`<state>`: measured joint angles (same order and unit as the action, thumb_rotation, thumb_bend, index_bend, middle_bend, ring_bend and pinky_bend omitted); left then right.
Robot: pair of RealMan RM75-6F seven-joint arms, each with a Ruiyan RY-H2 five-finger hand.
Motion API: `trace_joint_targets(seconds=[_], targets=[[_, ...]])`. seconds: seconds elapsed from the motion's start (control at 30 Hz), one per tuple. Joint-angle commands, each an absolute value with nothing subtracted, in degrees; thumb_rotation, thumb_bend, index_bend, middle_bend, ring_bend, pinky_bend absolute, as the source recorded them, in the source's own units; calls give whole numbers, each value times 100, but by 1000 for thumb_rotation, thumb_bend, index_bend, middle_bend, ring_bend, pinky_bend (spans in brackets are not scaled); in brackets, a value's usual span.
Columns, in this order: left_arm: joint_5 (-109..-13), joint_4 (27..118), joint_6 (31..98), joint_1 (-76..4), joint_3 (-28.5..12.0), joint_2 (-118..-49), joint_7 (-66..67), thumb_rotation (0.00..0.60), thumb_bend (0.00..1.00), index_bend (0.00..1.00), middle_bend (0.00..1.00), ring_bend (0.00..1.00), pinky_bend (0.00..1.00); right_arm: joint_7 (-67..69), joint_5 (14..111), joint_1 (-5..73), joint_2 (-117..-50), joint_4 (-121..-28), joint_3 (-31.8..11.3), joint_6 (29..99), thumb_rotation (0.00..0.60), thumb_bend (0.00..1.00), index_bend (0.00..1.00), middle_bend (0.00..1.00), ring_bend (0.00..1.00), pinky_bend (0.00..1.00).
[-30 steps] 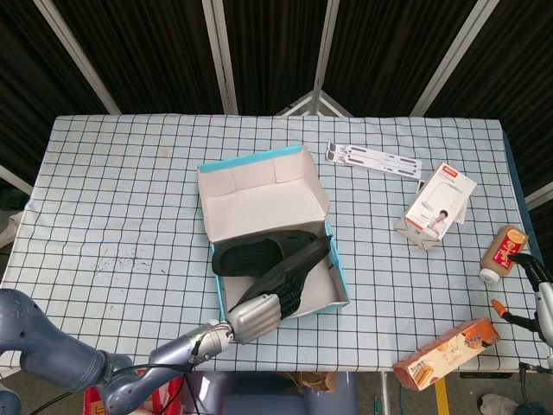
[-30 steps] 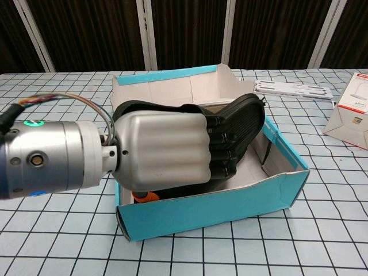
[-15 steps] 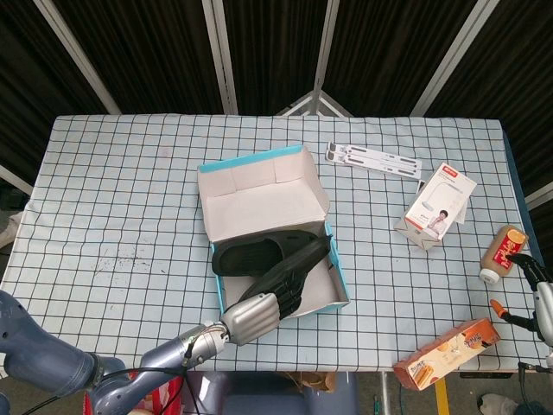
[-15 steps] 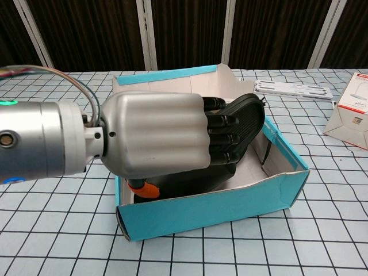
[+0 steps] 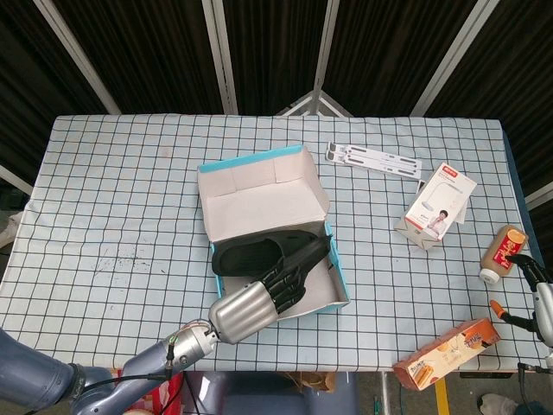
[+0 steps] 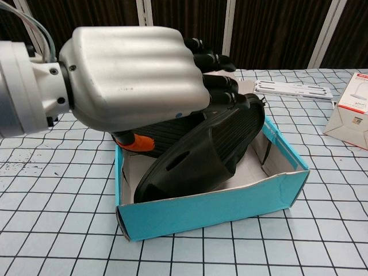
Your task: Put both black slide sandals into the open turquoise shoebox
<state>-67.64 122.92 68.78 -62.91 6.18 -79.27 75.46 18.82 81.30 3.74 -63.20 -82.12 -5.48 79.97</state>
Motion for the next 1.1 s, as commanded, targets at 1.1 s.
trace_joint_targets(seconds=[1.1], targets=[[-6289, 9306, 6618, -5489, -627, -10214, 3677, 489, 267, 0, 0, 0, 0, 2072, 8140, 440, -6241, -8193, -468, 7742, 600, 233, 237, 222, 253, 213]])
